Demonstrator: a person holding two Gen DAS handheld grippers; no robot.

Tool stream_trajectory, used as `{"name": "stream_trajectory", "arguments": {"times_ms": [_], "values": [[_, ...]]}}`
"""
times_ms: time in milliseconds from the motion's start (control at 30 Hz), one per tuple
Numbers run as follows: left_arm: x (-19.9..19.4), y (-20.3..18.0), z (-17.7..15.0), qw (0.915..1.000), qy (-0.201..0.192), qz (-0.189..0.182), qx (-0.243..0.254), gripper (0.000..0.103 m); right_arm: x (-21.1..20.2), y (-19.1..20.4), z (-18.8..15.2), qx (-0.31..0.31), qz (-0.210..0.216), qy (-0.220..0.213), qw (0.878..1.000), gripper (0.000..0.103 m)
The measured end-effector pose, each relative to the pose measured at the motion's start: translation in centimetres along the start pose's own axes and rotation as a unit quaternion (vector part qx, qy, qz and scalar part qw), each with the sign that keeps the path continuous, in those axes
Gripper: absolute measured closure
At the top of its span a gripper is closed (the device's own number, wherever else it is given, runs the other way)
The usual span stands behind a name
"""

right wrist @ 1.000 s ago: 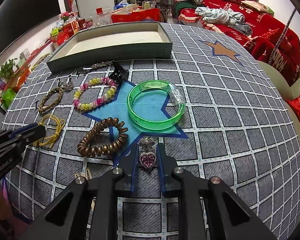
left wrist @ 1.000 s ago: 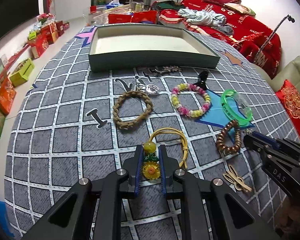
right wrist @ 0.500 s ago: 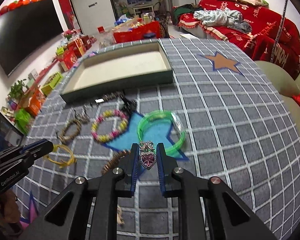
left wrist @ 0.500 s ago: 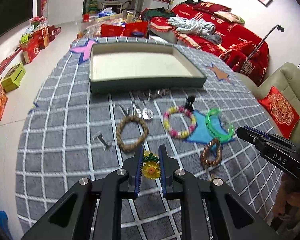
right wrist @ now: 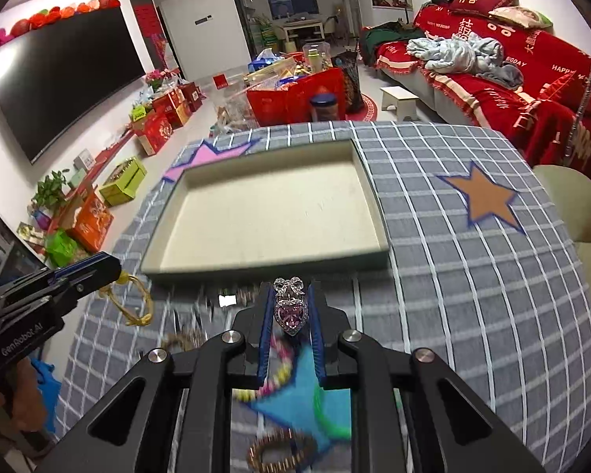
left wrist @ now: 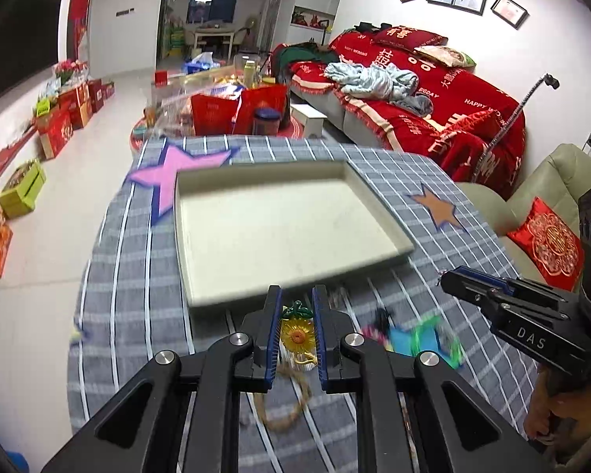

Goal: Organize jewelry
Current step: 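Carry both items into the tray and open both tools to release them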

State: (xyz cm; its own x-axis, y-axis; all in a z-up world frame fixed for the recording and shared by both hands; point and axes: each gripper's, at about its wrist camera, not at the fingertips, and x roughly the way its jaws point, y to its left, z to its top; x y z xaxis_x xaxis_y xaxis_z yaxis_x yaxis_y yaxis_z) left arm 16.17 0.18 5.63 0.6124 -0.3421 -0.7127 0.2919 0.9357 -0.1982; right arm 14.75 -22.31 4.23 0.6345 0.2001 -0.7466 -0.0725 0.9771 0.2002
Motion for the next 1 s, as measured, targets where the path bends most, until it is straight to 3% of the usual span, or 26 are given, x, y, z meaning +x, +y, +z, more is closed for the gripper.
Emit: {"name": "stream_trajectory", "arguments": {"times_ms": [267,433,667,1000], "values": [[6.3,1.1,5.7,1.0000,-0.006,0.002,0.006,0.070,6.6,-0.7,5.9,0.006,0.001,0.020,1.000,0.084],[11.0,1.8,7.5,0.9997,0.004,0.016,0.018,0.070,11.2,-1.5,7.8,0.023,-0.001,0.041,0.999,0.084],[15.9,3.3,7.6,0.9988,0.040,0.025,0.010,0.070,15.4,-1.8,8.3,0.023,-0.015,0.063,0.998,0.084],[18.0,3.0,6.2,0.9940,0.061,0.077,0.048,0.070,17.2,-2.0,7.1,0.021,-0.018,0.077,0.997,0.083]]}}
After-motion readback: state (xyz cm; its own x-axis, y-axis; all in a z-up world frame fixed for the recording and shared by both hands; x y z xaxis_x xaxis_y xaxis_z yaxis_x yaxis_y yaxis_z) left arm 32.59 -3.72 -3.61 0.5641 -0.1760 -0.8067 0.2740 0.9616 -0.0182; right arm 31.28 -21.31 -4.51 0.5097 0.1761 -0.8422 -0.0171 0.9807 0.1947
